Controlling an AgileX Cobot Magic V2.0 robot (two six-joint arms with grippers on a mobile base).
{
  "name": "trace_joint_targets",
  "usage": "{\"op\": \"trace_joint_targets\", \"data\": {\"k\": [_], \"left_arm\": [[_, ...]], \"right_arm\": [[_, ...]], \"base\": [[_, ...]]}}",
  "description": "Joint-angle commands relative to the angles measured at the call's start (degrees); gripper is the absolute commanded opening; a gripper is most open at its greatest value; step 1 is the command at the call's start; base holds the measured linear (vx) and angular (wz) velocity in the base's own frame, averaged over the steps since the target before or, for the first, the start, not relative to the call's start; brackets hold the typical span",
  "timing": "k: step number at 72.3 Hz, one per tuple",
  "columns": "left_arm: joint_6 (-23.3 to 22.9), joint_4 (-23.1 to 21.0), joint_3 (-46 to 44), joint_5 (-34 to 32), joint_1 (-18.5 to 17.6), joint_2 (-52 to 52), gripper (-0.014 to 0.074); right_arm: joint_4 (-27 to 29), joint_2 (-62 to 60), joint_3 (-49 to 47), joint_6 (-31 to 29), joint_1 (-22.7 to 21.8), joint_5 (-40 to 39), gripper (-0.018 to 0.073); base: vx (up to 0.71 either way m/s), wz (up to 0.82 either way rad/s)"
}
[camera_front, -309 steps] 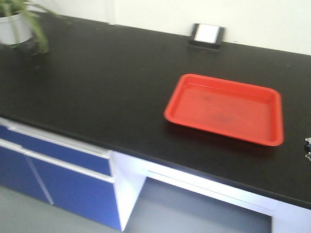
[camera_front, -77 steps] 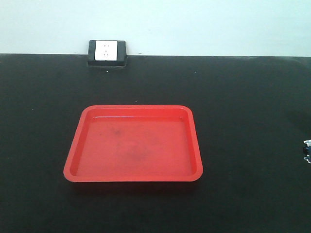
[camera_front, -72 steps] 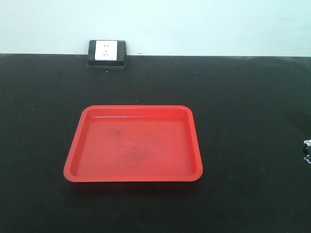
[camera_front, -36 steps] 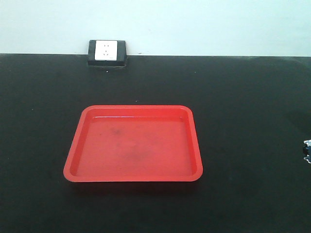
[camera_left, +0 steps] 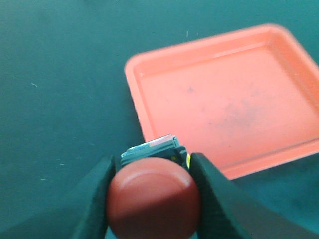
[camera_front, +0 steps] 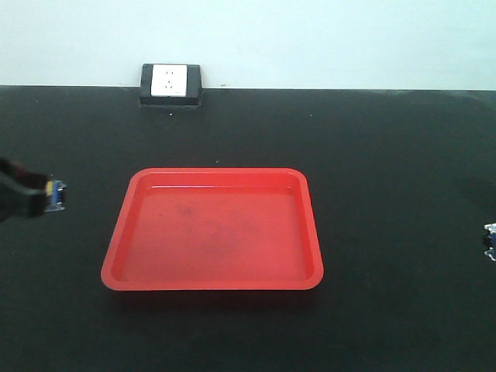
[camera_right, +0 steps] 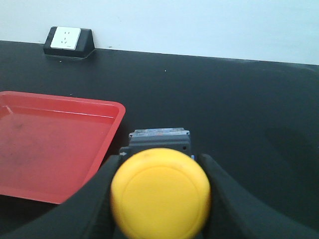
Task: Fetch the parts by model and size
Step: 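Lower the red-capped switch into the red tray with the left gripper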
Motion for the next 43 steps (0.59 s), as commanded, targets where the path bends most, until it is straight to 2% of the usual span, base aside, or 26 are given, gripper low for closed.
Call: {"op": "trace_joint_targets", "data": {"k": [1,7,21,29,43], "left_arm": [[0.93,-2.14,-6.34,-0.88,-0.18,5.81,0.0004],[3.00,-3.30,-11.07,1.29,-0.18,12.12,0.0004],[3.63,-7.64,-20.86,3.46,-0.72,25.76,0.0004],[6.92,-7.53,-25.93,5.15,-2.82,32.93,0.0004],[6.14,-7.50,-34.13,10.30,-5.34,44.14,0.0004]], "right_arm": [[-0.48,0.79,-1.75,-0.34,-0.24,-4.27,-0.0010],[-0.48,0.79,-1.75,-0.34,-0.24,-4.27,-0.0010],[-0.48,0.79,-1.75,-0.34,-0.24,-4.27,-0.0010],[-0.48,0.79,-1.75,-0.34,-0.24,-4.18,-0.0010],[-0.48,0.79,-1.75,-0.34,-0.24,-4.18,-0.0010]], "base": [[0.00,0.00],[0.00,0.00],[0.00,0.00],[0.00,0.00],[0.00,0.00]]}}
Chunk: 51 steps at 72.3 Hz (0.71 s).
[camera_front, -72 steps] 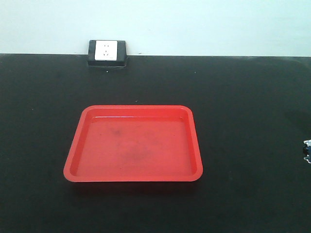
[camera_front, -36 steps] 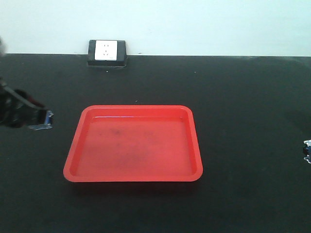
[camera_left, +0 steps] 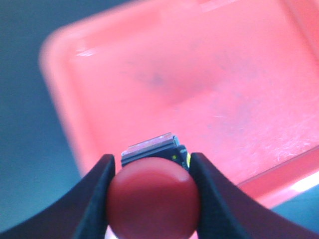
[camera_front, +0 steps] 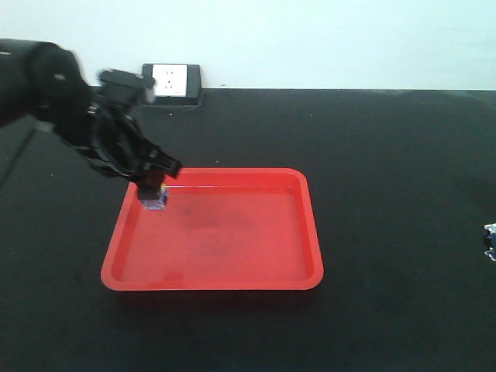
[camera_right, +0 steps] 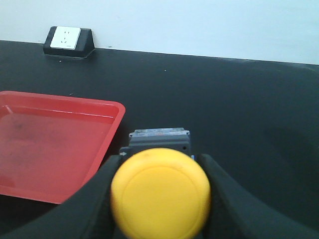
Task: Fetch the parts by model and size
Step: 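Lower the red-capped switch into the red tray with the left gripper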
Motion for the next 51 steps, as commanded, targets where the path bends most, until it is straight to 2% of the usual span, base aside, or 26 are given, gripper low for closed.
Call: {"op": "trace_joint_targets", "data": {"k": [1,14,37,51], "left_arm": [[-0.55,-0.94,-5.45,1.17,-1.23,2.31,0.0005],[-4.13,-0.94,-10.34,2.46,-1.27,8.01,0.0010],[-4.47,-0.90,-10.57,1.63,-1.27,11.76,0.0030],[-4.99,-0.27,-10.57,1.72,-1.27,12.58,0.0094]], "right_arm": [[-0.48,0.79,-1.75,-0.34,-0.24,-4.18,-0.0010],[-0.48,0.79,-1.75,-0.34,-0.24,-4.18,-0.0010],[-0.48,0.79,-1.75,-0.34,-0.24,-4.18,-0.0010],[-0.48,0.79,-1.75,-0.34,-0.24,-4.21,-0.0010]], "base": [[0.00,0.00],[0.00,0.00],[0.00,0.00],[0.00,0.00]]}}
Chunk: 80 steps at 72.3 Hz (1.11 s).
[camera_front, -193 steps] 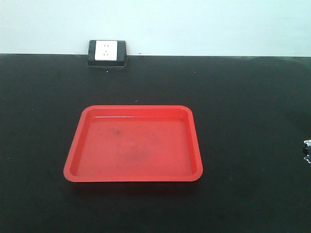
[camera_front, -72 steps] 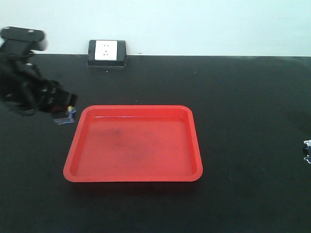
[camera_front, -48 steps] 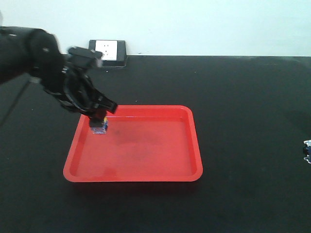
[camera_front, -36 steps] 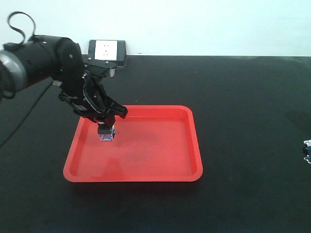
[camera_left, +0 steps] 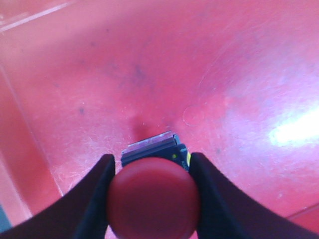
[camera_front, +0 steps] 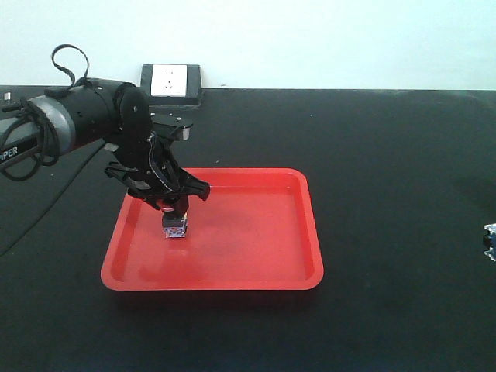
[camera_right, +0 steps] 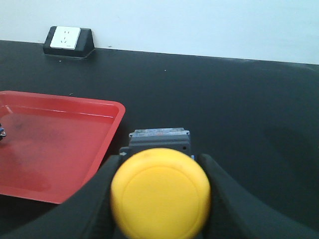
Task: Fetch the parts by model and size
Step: 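Lower the red-capped switch into the red tray with the left gripper, then open the left gripper and lift it away from the tray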
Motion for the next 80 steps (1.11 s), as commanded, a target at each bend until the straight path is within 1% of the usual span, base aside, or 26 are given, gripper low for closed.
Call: {"op": "trace_joint_targets", "data": {"k": [1,8,22,35,52,80], "left_arm": [[-0.72,-0.05,-1.94,-1.07,-0.25,-3.16,0.0097],[-0.72,0.69,-1.94,-0.80,-0.25,-2.94,0.0160],[-0.72,0.69,-1.94,2.10,-0.25,-1.24,0.0304],[-0.72,0.55,-1.94,4.17,-0.25,-0.81,0.0390],[-0.72,0.55,-2.00,4.31,-0.25,-4.05,0.0403],[-0.48,0.73,-1.94,0.98,-0.25,-15.40,0.0402]], "right_arm": [[-0.48,0.79,-1.75,-0.34,-0.24,-4.21,-0.0010],[-0.48,0.79,-1.75,-0.34,-0.24,-4.21,-0.0010],[-0.48,0.79,-1.75,-0.34,-0.24,-4.21,-0.0010],[-0.48,0.79,-1.75,-0.34,-0.24,-4.21,-0.0010],[-0.48,0.79,-1.75,-0.34,-0.24,-4.21,-0.0010],[-0.48,0.79,-1.75,-0.34,-0.24,-4.27,-0.0010]], "base": [[0.00,0.00],[0.00,0.00],[0.00,0.00],[0.00,0.00],[0.00,0.00],[0.00,0.00]]}}
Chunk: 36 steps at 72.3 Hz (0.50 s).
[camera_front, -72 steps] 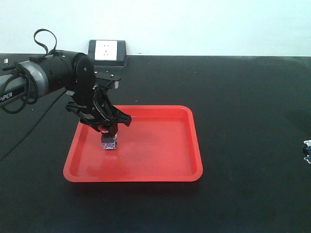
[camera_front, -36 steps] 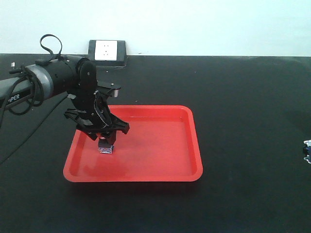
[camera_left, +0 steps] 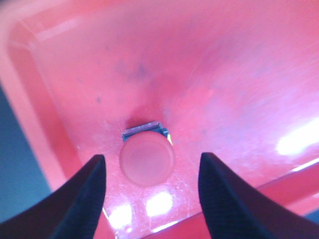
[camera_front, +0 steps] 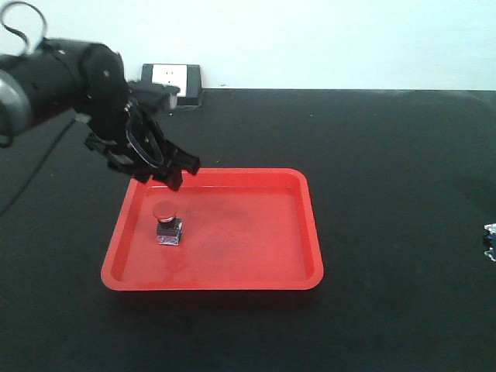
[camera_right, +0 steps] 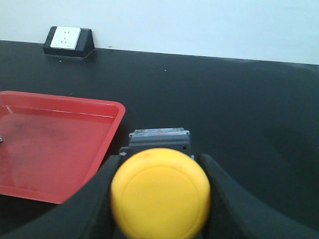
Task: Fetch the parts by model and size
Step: 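Open the left gripper and lift it away from the tray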
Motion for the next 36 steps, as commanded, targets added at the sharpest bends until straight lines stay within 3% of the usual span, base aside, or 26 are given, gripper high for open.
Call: {"op": "trace_joint_targets", "data": {"k": [1,16,36], "left_arm": [[-0.34,-0.36,-1.45,-2.67,-0.25,-6.75,0.0402],[-0.56,-0.48,0.08,-0.90,-0.25,-16.53,0.0402],[-1.54,-0.50,16.40,-11.58,-0.25,-37.34,0.0397]], "right_arm": [[-0.48,0.79,-1.75,-0.34,-0.24,-4.32,-0.0010],[-0.48,0.79,-1.75,-0.34,-0.24,-4.32,-0.0010],[-0.48,0.79,-1.75,-0.34,-0.24,-4.27,-0.0010]], "base": [[0.00,0.00],[0.00,0.00],[0.00,0.00]]}}
